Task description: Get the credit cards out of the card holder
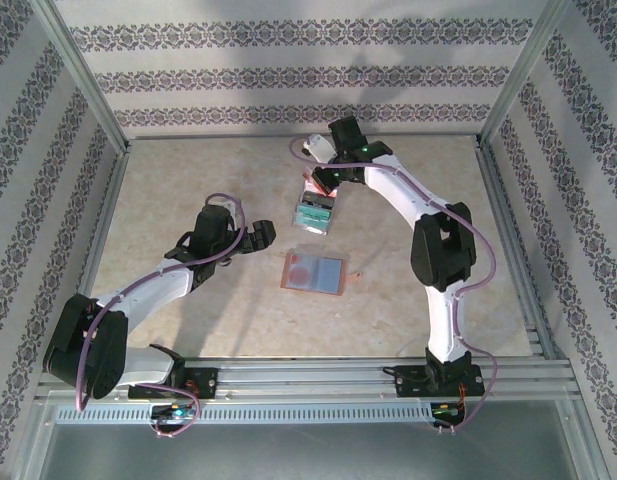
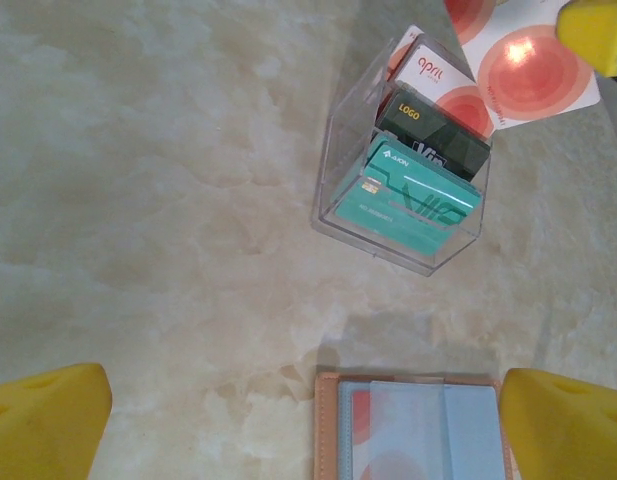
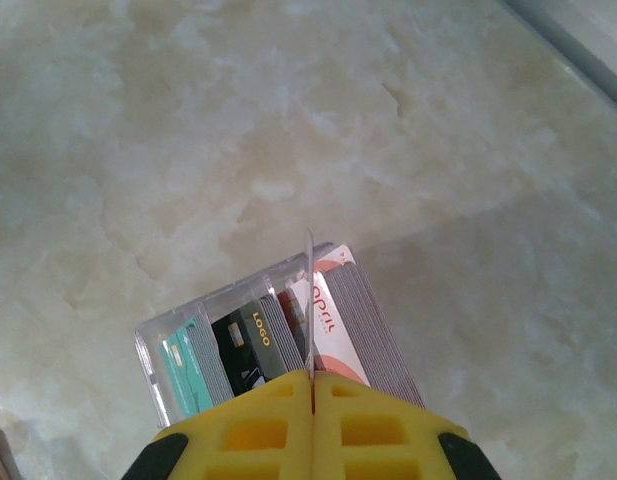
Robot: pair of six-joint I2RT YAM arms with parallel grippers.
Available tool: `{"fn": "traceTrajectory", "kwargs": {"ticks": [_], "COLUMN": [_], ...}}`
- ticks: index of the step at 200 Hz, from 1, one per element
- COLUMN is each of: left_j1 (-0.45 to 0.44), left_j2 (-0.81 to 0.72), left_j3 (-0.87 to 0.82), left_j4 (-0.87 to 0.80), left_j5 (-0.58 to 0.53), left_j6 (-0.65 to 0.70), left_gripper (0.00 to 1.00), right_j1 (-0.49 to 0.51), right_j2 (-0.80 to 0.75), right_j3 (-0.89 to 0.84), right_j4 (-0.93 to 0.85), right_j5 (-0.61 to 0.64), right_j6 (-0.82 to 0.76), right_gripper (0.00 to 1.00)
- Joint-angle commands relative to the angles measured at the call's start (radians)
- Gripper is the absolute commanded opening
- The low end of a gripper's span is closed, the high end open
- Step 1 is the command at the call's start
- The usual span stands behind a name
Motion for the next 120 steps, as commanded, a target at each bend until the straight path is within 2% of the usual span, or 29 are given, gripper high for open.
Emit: {"fn": "traceTrajectory", "kwargs": {"ticks": [1,120], "left_j1": [0.014,0.016], "left_j2": [-0.006,-0.021], "left_j3": [-0.001,-0.008], "left_j4": [0.009,0.002], "left_j5": [0.007,0.005], "left_j6": [-0.015,-0.015], "left_gripper": [0.99,0.99], "right_j1": [-0.014,-0.025], "right_j2": [0.032,0.088], "right_j3": [0.042,0.111], "right_j4": [-0.029,-0.106], "right_j5": [-0.011,0.050], "right_j6": [-0.053,-0.154], "right_gripper": [0.00,0.00]}}
